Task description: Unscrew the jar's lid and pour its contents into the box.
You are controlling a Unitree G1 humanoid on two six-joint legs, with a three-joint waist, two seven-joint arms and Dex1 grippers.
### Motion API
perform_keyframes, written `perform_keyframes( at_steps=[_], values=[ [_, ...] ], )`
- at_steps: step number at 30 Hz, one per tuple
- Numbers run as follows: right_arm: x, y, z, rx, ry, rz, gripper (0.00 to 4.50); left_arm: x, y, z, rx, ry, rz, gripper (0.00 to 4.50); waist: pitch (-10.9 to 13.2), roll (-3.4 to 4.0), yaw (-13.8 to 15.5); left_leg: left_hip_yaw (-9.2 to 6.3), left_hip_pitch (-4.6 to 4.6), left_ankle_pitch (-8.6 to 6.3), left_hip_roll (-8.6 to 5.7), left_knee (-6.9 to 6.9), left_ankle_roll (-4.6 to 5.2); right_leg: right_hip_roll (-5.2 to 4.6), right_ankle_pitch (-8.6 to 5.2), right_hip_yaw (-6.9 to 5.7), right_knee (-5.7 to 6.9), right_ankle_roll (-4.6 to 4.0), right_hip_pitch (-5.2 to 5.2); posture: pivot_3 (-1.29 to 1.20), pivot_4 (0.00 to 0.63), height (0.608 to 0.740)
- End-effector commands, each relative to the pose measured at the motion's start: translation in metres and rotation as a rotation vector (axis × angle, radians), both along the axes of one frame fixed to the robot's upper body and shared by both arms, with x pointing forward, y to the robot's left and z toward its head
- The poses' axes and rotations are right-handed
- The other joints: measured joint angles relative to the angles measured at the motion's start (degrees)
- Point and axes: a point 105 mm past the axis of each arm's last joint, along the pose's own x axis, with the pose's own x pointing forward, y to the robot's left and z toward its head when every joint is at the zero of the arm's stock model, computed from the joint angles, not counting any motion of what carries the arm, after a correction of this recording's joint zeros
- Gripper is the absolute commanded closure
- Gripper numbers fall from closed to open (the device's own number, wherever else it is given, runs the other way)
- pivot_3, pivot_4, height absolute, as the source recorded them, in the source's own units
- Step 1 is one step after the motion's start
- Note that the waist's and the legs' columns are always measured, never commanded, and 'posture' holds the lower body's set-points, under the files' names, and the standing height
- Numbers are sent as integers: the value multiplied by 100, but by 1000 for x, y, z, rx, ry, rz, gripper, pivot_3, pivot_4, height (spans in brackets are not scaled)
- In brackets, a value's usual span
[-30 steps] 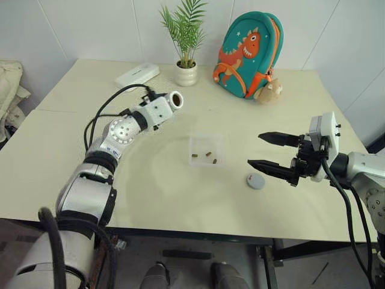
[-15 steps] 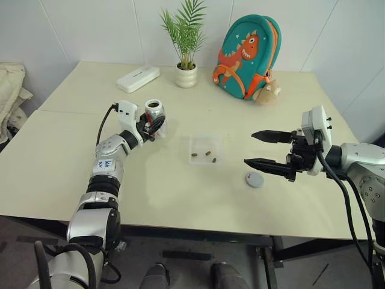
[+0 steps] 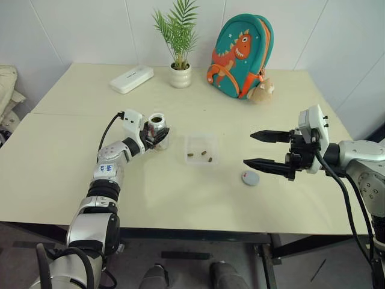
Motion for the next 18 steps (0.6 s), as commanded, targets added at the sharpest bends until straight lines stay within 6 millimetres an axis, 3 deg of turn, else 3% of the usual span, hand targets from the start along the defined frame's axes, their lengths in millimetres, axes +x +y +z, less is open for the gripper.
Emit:
perform_keyframes(
  at_steps=[1, 12, 18],
  values=[
    [0, -1, 11, -9, -44, 2, 0, -3, 2, 7, 33, -40, -10, 9, 0, 0, -1, 0, 0, 0, 0, 0, 0, 0, 0, 0, 0, 0, 0, 0, 150, 740],
    [2, -2, 13, -24, -45, 5, 0, -22, 11, 0, 156, -26, -57, 9, 0, 0, -6, 0, 1, 0, 0, -4, 0, 0, -1, 0, -1, -2, -2, 0, 150, 740],
    [1, -8, 16, -37, -55, -6, 0, -37, 26, -3, 262, 7, -61, 9, 0, 0, -11, 0, 0, 0, 0, -4, 0, -1, -1, 0, -3, -3, -1, 0, 150, 740]
  ],
)
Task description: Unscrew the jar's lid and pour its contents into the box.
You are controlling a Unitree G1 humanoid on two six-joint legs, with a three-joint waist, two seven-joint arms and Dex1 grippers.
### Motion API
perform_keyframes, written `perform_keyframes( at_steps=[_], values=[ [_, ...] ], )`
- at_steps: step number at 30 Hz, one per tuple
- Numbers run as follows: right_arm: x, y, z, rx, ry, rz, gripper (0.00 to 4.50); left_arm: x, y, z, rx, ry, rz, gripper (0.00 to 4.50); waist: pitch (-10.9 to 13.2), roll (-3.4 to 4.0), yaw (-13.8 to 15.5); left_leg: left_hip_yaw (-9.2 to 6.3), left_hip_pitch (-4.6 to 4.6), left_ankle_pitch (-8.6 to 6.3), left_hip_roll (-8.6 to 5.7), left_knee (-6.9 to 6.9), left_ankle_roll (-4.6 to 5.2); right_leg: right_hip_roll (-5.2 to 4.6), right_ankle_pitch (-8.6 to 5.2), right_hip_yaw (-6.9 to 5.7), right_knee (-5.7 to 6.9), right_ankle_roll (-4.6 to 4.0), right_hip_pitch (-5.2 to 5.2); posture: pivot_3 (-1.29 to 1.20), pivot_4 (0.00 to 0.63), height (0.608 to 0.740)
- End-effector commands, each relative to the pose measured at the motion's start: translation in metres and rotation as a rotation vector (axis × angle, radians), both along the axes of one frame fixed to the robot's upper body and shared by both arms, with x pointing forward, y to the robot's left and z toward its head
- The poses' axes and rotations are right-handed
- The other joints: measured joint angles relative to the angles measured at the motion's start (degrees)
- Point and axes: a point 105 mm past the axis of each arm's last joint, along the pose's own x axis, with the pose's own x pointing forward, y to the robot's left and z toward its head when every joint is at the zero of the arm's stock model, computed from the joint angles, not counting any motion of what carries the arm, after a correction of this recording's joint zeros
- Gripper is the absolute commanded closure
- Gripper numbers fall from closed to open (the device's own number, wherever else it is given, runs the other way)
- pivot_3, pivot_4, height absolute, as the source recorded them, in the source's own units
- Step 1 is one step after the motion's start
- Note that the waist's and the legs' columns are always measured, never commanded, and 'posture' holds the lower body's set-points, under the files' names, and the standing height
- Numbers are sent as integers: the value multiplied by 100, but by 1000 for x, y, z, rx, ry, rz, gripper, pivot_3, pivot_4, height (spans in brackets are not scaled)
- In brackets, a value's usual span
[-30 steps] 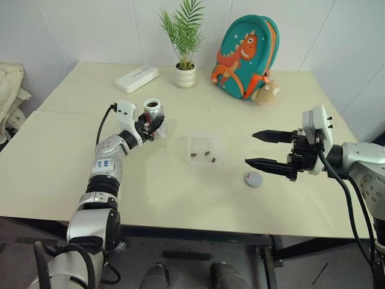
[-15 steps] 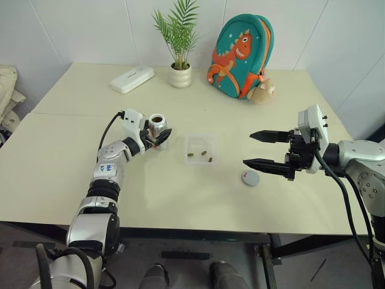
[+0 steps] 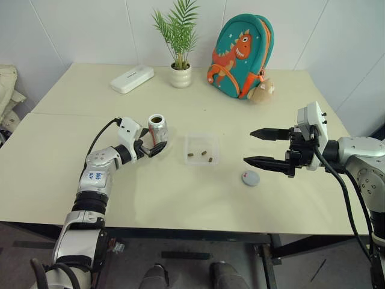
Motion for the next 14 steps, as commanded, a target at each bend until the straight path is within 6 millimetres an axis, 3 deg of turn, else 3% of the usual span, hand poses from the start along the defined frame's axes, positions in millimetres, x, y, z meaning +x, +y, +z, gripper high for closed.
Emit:
perform_keyframes(
  at_steps=[1, 6, 9, 11, 14],
  values=[
    [-4, -6, 13, -15, -56, -7, 0, -12, 8, 11, 66, -17, -21, 9, 0, 0, -22, 0, 0, 0, 0, 0, 0, 0, 0, 0, 0, -1, 0, 0, 150, 740],
    [-10, -14, 16, -32, -55, -35, 0, -37, 44, 26, 104, 5, -14, 9, 0, 0, -46, 0, 1, 0, 3, -10, 0, 0, -4, -1, 0, -8, -4, 0, 150, 740],
    [-17, -14, 19, -21, -50, -39, 0, -66, 63, 71, -36, -48, -132, 9, 2, -3, -72, 1, -1, 0, 5, -25, -1, -1, -9, -2, -2, -16, -13, 0, 150, 740],
    [-20, -17, 9, -20, -6, -31, 0, -85, 73, 88, -44, -86, -207, 9, 2, -3, -75, 0, 2, 0, 7, -38, -1, -2, -13, -9, -4, -24, -14, 0, 150, 740],
    [-20, -19, 3, -41, 5, -15, 0, -96, 83, 81, -4, -43, -242, 9, -1, 1, -82, 5, 25, 0, 8, -74, -1, -6, -17, -13, -34, -31, 4, 0, 150, 740]
  ],
)
